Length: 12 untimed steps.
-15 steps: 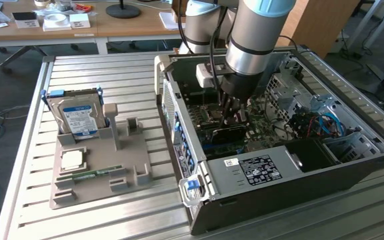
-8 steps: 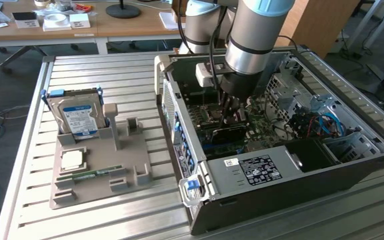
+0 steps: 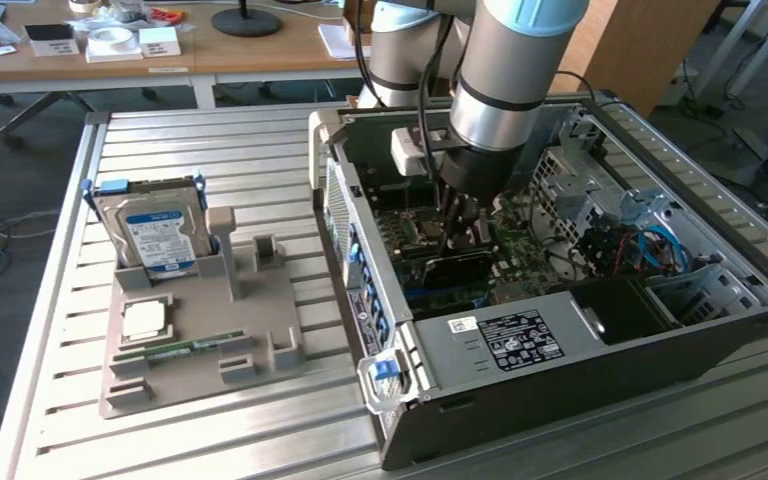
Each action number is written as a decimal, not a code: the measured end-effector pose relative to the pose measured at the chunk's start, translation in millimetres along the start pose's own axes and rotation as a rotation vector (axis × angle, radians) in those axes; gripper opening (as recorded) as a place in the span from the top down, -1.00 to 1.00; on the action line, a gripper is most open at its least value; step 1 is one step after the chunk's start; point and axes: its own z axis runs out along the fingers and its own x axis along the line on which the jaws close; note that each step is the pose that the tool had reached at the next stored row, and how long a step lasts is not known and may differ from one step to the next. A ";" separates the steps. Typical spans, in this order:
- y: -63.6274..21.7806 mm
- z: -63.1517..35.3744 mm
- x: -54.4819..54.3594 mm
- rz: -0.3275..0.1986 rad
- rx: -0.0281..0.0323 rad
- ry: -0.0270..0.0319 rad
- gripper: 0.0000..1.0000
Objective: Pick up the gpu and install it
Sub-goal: 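Press down on the gpu until it lock into place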
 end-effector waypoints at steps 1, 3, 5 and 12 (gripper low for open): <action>0.0 0.0 0.0 0.000 0.0000 0.0000 0.79; 0.0 0.0 0.0 0.000 0.0000 0.0001 0.79; 0.0 0.8 0.0 0.000 0.0001 0.0000 0.79; 0.0 1.1 0.1 0.000 0.0000 0.0001 0.79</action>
